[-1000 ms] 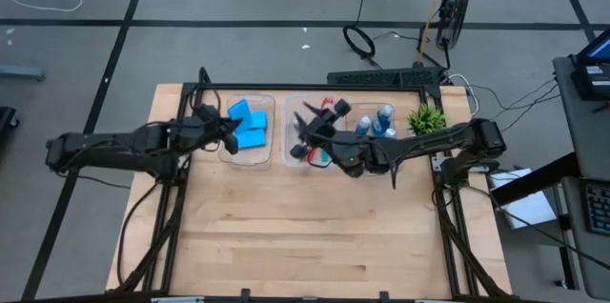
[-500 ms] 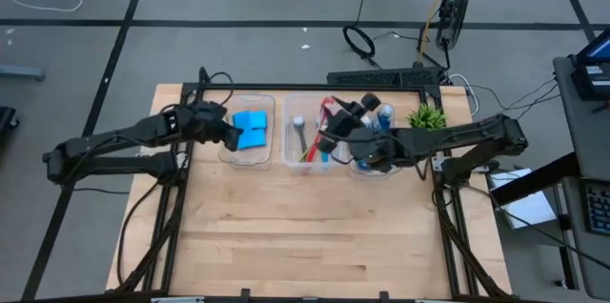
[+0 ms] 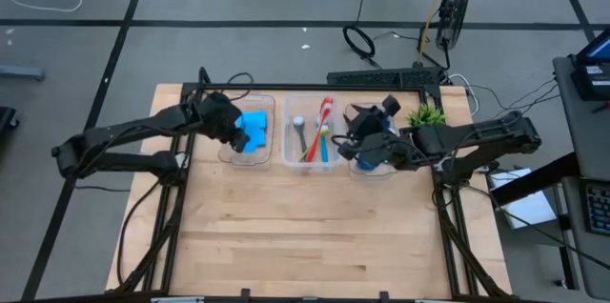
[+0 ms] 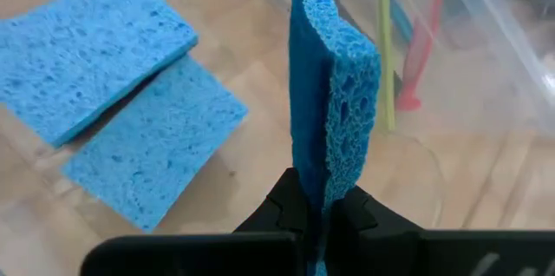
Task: Pick & Place Kitchen Sink Supplies
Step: Put the blue sponge into the left transparent bin
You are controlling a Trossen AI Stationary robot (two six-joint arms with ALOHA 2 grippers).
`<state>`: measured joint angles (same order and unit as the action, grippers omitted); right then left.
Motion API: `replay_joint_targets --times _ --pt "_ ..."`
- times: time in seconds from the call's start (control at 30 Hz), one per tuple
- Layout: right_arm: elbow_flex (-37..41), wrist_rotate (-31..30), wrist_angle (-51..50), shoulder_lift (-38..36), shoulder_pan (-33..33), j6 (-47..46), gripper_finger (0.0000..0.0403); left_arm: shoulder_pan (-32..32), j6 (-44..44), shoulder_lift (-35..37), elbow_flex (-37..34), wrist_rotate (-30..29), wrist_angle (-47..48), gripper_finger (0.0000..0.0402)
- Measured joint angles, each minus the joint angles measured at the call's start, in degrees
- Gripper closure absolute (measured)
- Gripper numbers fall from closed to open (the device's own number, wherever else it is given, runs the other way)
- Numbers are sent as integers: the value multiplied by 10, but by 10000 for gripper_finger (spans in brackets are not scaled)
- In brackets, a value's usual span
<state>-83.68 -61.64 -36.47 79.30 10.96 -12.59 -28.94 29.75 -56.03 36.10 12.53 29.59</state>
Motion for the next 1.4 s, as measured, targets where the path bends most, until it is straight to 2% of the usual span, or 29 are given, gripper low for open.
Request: replay_joint_targets --times 0.13,0.27,0.5,0.7,0.83,1.13,1.4 --pt "16 42 0 -9 3 -5 270 -28 -68 -28 32 30 32 394" --pt "45 79 14 -18 3 -23 272 -50 -175 -69 96 40 113 394" --pt "87 78 57 -35 6 -24 273 -68 -375 -172 193 64 253 394" --pt "123 77 73 -68 6 -35 273 -68 -480 -257 240 61 336 394" --pt "180 78 143 -111 11 -33 273 -68 -529 -302 267 59 355 394" --pt "358 79 384 -231 37 -32 273 -68 -632 -389 346 55 458 394" --pt "455 79 522 -283 58 -27 273 -68 -680 -433 360 50 493 394"
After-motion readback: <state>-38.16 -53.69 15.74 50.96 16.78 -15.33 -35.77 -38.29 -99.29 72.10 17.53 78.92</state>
